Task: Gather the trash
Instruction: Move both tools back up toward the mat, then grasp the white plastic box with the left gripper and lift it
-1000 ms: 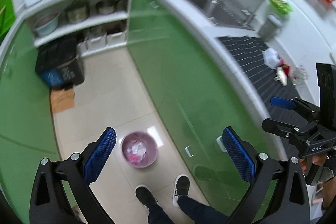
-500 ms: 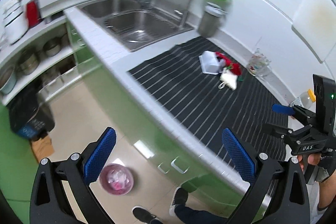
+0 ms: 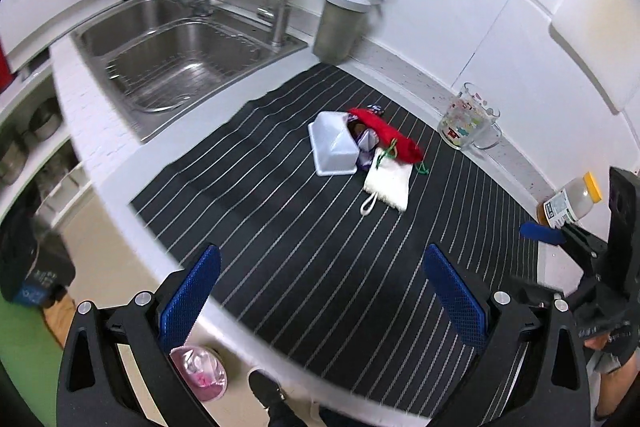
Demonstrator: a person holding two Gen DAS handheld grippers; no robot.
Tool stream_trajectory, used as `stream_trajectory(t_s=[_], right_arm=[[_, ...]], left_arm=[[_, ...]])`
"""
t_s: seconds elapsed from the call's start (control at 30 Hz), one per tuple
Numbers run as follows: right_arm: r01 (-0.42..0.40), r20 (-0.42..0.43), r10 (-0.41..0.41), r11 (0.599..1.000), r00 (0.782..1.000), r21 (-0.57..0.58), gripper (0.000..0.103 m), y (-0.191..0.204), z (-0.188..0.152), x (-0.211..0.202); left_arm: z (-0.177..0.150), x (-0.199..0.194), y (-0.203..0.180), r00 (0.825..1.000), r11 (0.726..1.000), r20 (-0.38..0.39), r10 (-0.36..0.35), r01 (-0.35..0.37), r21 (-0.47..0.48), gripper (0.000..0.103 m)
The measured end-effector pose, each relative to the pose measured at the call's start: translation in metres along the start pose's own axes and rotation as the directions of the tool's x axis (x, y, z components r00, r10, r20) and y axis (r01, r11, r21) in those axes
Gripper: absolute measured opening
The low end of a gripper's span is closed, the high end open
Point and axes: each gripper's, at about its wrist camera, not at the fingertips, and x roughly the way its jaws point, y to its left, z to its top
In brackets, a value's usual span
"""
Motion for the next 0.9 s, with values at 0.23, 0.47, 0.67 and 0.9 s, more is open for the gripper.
stream_trajectory(t_s=[0.23, 0.47, 0.67, 0.9], right_arm=[[0.031, -0.005, -0.031, 0.997, 1.000, 0.066, 0.100, -0.018, 0.017, 0.012], [0.044, -0.040, -0.039, 0.992, 0.998, 0.116, 0.100, -0.041, 0.022, 0.031], [0.046, -0.064, -0.038, 0.989, 0.997, 0.139, 0.100, -0.058, 0.028, 0.047], [0.039, -0.081, -0.028, 0.989, 0.996, 0.144, 0.100, -0.068, 0.036, 0.062]], left_arm=[[0.041, 0.069, -0.003, 0.997, 0.999, -0.080, -0.016, 0.020, 0.050, 0.097], [0.059, 0.132, -0.003, 0.989, 0.997, -0.147, 0.014, -0.002, 0.083, 0.097], [0.065, 0.163, -0.002, 0.985, 0.996, -0.174, 0.020, -0.006, 0.086, 0.097], [0.075, 0.183, -0.005, 0.985, 0.995, -0.172, 0.030, -0.013, 0.099, 0.097]])
